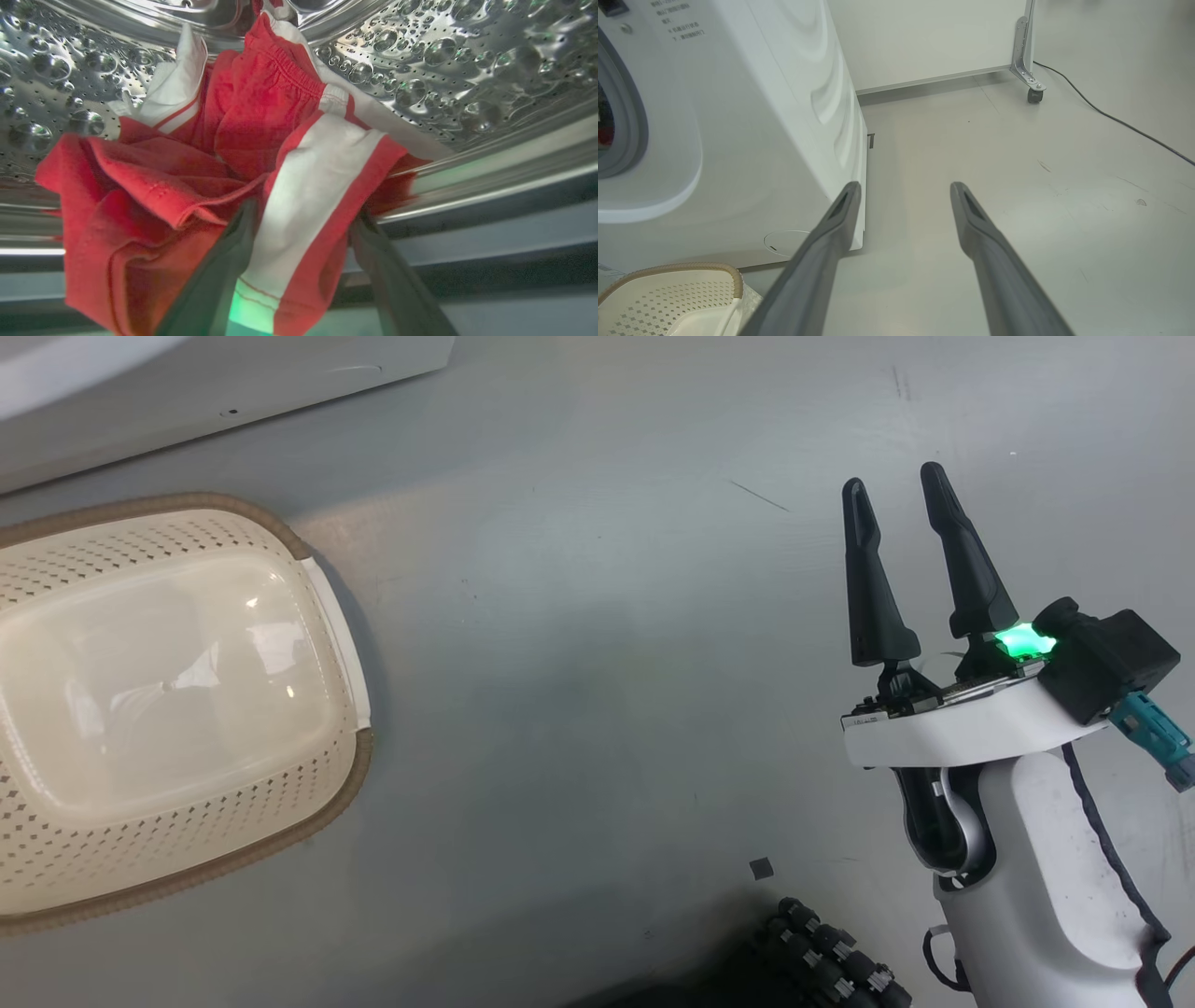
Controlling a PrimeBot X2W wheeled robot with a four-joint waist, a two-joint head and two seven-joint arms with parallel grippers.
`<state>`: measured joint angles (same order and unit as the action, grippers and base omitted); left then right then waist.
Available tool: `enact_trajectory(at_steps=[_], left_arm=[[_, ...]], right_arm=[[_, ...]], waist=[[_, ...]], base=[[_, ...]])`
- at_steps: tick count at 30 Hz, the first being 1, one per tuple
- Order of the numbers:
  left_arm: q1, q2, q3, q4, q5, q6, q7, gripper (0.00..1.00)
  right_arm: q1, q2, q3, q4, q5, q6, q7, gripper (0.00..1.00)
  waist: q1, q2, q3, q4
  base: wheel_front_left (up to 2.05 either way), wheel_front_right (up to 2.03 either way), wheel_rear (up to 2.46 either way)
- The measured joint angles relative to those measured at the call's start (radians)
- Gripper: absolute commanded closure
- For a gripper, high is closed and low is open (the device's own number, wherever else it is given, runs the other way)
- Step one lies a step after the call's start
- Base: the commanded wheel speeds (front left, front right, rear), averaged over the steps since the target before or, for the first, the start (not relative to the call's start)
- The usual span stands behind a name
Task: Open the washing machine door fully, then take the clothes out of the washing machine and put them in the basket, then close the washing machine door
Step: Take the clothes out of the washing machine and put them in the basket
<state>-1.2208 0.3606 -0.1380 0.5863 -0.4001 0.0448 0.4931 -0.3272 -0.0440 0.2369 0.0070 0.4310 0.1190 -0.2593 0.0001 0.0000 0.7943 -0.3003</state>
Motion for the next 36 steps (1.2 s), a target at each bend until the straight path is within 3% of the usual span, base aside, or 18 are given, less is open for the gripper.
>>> enact_trajectory(at_steps=[2,3,15,28,36], left_arm=[[-0.006,0.002,0.000,0.006,0.000,0.000,0.008,0.69],[-0.012,0.003,0.000,0.012,0.000,0.002,0.012,1.00],[-0.019,0.003,-0.007,0.023,0.000,-0.002,0.003,1.00],[-0.016,-0.022,-0.021,0.002,0.005,-0.034,-0.140,1.00],[0.046,-0.067,-0.012,-0.023,0.003,-0.034,-0.272,1.00]], right_arm=[[-0.001,0.000,0.000,0.001,0.000,0.002,0.000,0.00],[-0.003,0.000,0.001,0.002,0.000,0.002,0.000,0.00],[-0.025,0.000,-0.005,0.006,0.007,0.002,0.000,0.00],[-0.033,0.000,-0.030,0.022,-0.012,0.003,0.000,0.00],[-0.033,0.000,-0.048,0.030,-0.048,0.003,0.000,0.00]], waist=[[0.0000,0.0000,0.001,-0.001],[0.0000,0.0000,0.002,-0.002],[0.0000,0.0000,0.008,-0.003],[0.0000,0.0000,-0.014,0.030],[0.0000,0.0000,-0.043,0.058]], base=[[0.00,0.00,0.00],[0.00,0.00,0.00],[0.00,0.00,0.00],[0.00,0.00,0.00],[0.00,0.00,0.00]])
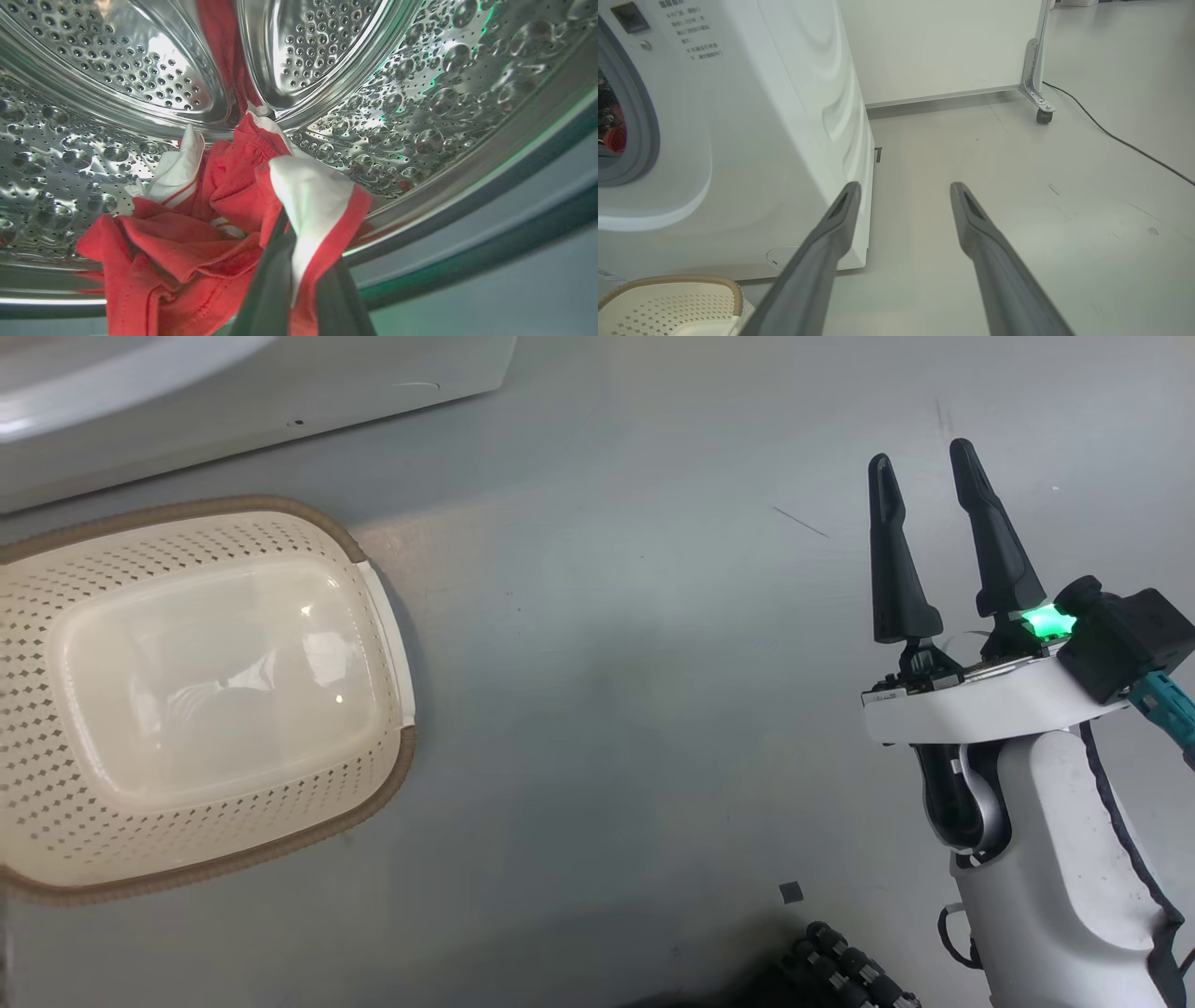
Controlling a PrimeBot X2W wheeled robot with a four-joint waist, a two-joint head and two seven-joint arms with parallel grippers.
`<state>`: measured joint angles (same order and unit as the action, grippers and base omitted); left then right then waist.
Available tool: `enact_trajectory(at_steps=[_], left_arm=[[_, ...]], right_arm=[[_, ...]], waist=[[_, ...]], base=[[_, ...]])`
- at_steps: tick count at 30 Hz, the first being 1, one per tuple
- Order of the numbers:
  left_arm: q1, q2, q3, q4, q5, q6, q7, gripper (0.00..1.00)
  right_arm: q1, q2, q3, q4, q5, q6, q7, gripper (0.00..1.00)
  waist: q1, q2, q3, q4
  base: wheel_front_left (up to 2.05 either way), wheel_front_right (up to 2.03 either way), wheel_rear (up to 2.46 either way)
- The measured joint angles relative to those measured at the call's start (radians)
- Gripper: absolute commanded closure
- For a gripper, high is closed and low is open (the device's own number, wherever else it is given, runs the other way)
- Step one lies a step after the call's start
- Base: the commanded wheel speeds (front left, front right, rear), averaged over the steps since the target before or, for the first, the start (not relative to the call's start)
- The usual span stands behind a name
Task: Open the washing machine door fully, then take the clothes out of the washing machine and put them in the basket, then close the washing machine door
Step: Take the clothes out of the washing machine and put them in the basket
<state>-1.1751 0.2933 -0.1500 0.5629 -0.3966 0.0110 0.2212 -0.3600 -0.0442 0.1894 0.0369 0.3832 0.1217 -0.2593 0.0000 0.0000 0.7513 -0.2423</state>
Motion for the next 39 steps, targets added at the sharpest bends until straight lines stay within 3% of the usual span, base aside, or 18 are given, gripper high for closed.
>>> enact_trajectory(at_steps=[27,39], left_arm=[[0.353,-0.140,0.021,-0.130,-0.014,0.020,-0.446,1.00],[0.513,-0.160,0.026,-0.216,0.004,0.047,-0.470,1.00]], right_arm=[[0.092,-0.001,-0.027,0.038,-0.085,0.000,0.000,0.00],[0.168,-0.001,-0.031,0.056,-0.109,0.000,0.000,0.00]], waist=[[-0.0001,0.0000,-0.173,0.088],[-0.0001,0.0000,-0.297,0.128]], base=[[0.00,0.00,0.00],[0.00,0.00,0.00]])
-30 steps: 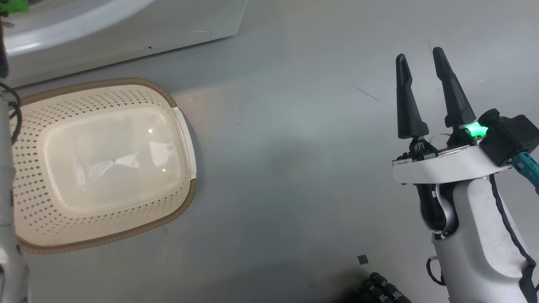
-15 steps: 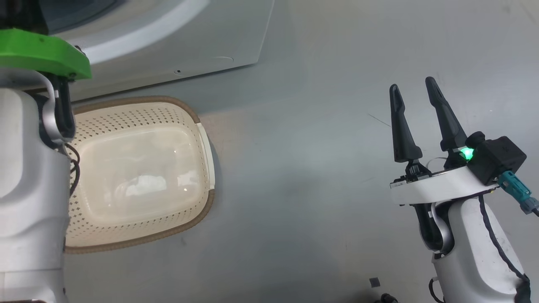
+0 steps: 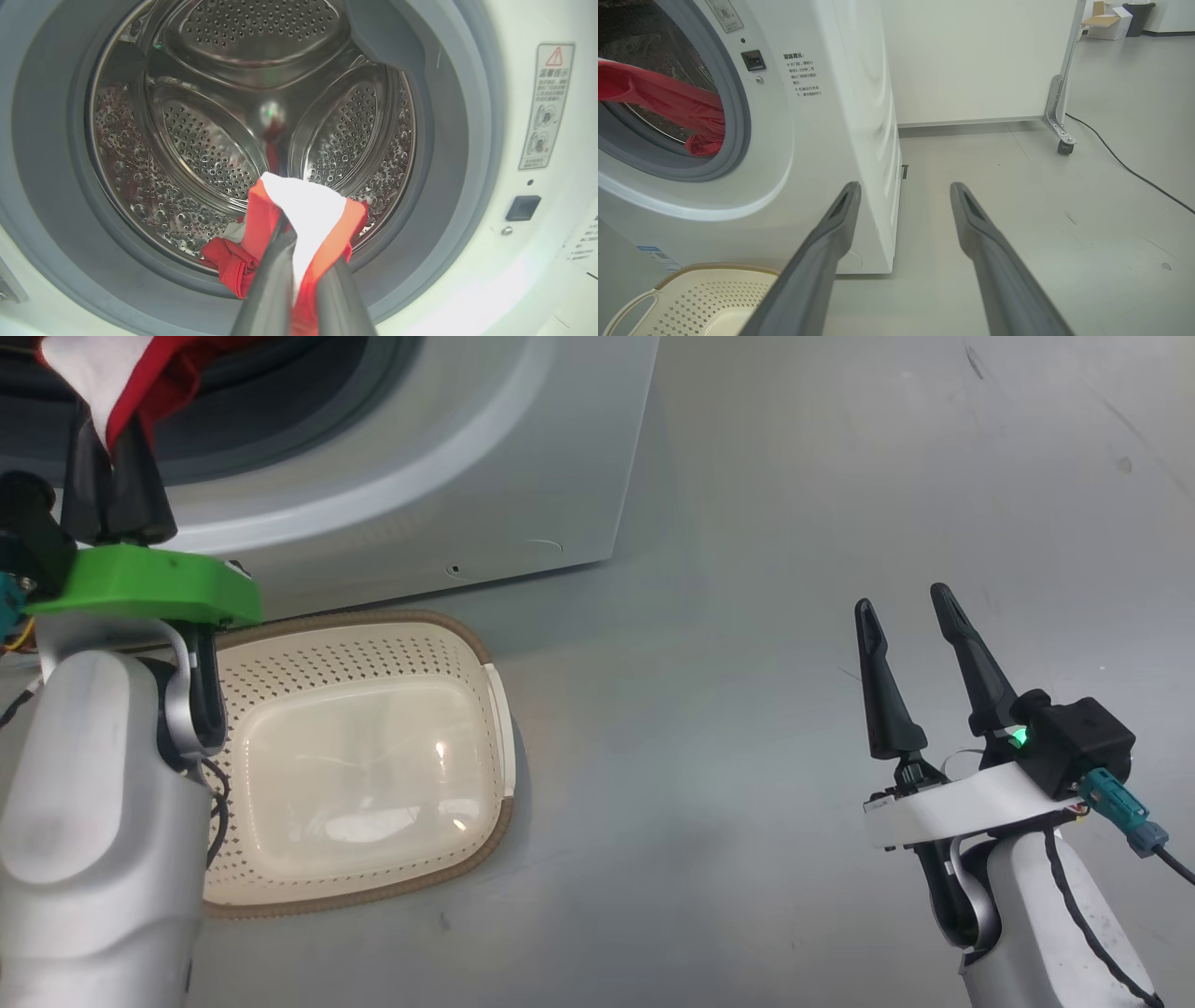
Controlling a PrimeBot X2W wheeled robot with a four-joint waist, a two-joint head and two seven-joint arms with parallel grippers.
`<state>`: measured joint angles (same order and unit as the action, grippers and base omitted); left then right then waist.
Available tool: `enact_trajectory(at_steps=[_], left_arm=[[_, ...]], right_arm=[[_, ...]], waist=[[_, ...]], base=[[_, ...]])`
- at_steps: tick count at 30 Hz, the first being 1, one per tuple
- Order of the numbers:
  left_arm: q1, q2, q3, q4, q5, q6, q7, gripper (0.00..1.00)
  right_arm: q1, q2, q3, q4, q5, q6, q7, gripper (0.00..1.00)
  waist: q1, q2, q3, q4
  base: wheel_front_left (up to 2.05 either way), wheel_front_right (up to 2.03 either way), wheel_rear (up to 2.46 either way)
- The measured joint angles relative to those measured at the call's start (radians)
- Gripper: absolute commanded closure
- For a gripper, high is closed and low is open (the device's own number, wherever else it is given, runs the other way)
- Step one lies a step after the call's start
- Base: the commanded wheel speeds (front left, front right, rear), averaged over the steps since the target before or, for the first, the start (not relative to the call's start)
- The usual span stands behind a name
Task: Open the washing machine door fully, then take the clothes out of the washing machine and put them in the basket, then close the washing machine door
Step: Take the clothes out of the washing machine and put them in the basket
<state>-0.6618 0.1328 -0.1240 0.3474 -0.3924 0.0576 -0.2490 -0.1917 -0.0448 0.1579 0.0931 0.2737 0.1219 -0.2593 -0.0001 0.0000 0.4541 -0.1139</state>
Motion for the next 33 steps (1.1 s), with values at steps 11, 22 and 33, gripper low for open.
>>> enact_trajectory(at_steps=[11,22,33], left_arm=[[0.127,-0.016,0.002,-0.096,0.021,0.018,0.000,1.00],[0.214,-0.039,-0.012,-0.216,0.044,0.030,-0.003,1.00],[0.305,-0.064,-0.010,-0.291,0.038,0.042,-0.003,1.00]], right_arm=[[0.059,0.000,0.005,0.003,-0.005,0.000,0.000,0.00],[0.123,0.000,0.012,-0.005,-0.017,0.000,0.000,0.00],[0.138,0.000,0.032,-0.024,-0.024,0.000,0.000,0.00]], waist=[[0.0000,0.0000,-0.103,0.026],[0.0000,0.0000,-0.181,0.066],[0.0000,0.0000,-0.188,0.097]], base=[[0.00,0.00,0.00],[0.00,0.00,0.00],[0.00,0.00,0.00]])
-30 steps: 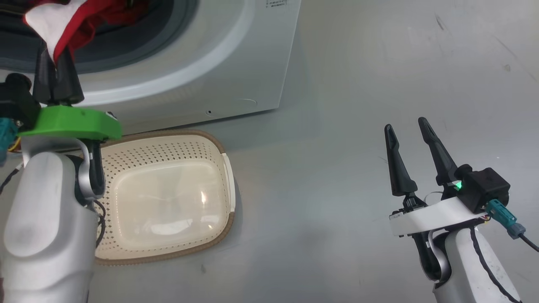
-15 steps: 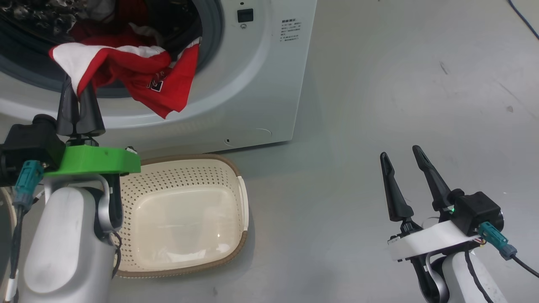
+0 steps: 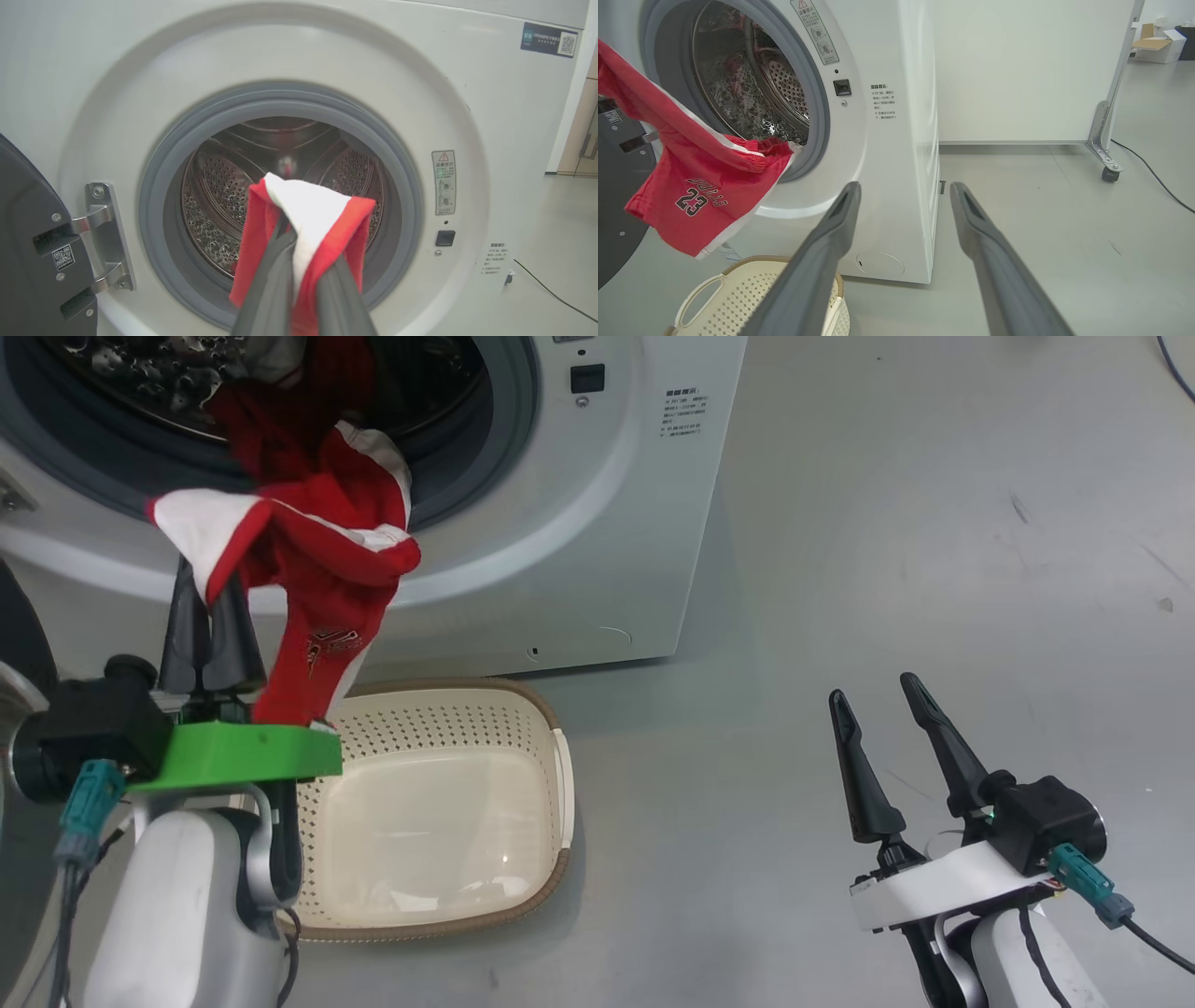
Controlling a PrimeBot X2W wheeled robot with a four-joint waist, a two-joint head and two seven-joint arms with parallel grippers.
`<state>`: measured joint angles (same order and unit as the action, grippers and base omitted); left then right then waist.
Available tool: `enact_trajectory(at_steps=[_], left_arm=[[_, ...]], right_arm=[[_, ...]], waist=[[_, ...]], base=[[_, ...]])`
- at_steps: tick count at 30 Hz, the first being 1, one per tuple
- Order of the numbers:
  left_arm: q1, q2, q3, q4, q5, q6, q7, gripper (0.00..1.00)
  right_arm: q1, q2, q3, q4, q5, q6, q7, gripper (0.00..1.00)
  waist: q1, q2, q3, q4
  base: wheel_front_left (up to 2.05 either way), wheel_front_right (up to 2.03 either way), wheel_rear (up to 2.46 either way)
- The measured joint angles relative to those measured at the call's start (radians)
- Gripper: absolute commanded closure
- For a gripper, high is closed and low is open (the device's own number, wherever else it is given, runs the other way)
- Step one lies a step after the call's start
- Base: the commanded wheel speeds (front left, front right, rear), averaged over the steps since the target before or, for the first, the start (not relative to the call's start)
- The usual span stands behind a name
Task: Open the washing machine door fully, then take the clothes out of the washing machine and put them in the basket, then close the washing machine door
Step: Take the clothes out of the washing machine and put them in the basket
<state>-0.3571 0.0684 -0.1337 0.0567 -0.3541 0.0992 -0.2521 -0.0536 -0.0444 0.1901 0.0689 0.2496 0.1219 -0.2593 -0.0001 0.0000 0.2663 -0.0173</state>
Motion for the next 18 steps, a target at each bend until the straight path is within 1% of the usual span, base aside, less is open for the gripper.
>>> enact_trajectory(at_steps=[8,14,18], left_arm=[[0.084,-0.012,-0.004,0.041,-0.034,0.003,0.014,1.00],[0.111,-0.018,-0.008,0.090,-0.059,0.007,0.022,1.00],[0.112,-0.022,-0.032,0.140,-0.071,0.007,0.023,1.00]], right_arm=[[0.000,0.000,0.012,-0.008,-0.006,0.000,0.000,0.00],[-0.001,0.000,0.023,-0.017,-0.006,0.000,0.000,0.00],[-0.004,0.000,0.026,-0.028,-0.006,0.000,0.000,0.00]], waist=[[0.0000,0.0000,0.020,0.003],[0.0001,0.0000,0.042,-0.003],[0.0000,0.0000,0.071,-0.008]], base=[[0.00,0.00,0.00],[0.00,0.00,0.00],[0.00,0.00,0.00]])
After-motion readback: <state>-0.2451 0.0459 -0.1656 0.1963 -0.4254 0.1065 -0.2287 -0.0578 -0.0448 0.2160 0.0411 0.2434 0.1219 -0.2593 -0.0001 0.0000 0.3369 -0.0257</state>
